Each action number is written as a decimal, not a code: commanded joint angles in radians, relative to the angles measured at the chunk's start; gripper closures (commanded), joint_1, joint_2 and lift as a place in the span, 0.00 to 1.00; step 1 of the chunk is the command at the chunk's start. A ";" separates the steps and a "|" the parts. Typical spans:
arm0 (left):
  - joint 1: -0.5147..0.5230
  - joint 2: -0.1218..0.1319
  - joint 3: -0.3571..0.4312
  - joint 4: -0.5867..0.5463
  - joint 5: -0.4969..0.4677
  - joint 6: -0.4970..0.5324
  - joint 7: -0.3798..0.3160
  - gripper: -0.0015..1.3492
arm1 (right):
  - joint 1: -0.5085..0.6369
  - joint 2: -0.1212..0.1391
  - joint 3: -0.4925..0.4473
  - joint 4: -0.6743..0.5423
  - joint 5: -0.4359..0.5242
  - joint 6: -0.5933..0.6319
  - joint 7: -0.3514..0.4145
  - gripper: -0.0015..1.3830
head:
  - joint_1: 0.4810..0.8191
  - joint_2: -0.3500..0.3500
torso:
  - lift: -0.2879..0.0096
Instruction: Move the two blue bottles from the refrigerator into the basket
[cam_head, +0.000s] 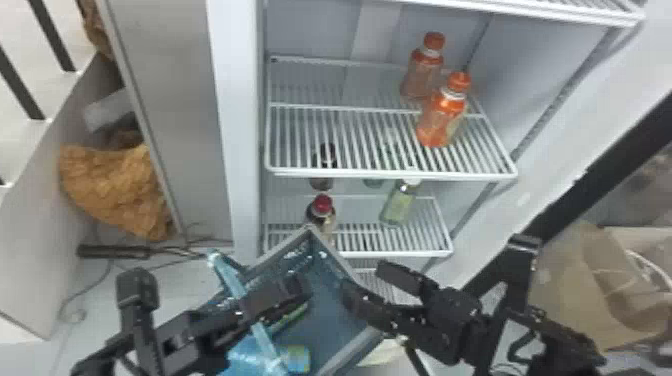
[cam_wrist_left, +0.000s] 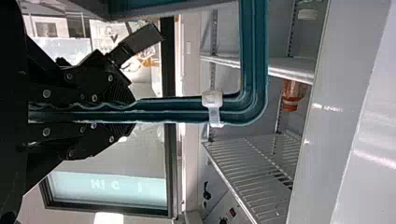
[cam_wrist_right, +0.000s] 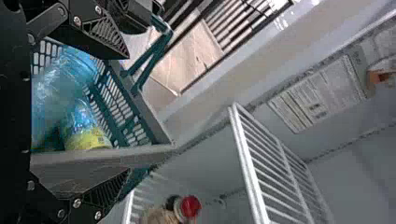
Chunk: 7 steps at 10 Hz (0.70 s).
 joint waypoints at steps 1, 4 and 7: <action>0.003 0.000 0.000 0.000 0.001 -0.002 0.000 0.89 | 0.040 0.015 -0.041 0.001 0.011 -0.098 0.005 0.16 | 0.63 0.17 | 0.93; 0.012 0.000 0.000 0.000 0.003 -0.002 0.000 0.89 | 0.108 0.027 -0.043 0.072 0.003 -0.368 0.009 0.16 | 0.63 0.08 | 0.93; 0.022 -0.002 0.002 0.000 0.005 0.000 0.000 0.89 | 0.170 0.051 -0.043 0.207 -0.009 -0.668 0.009 0.16 | 0.63 0.01 | 0.93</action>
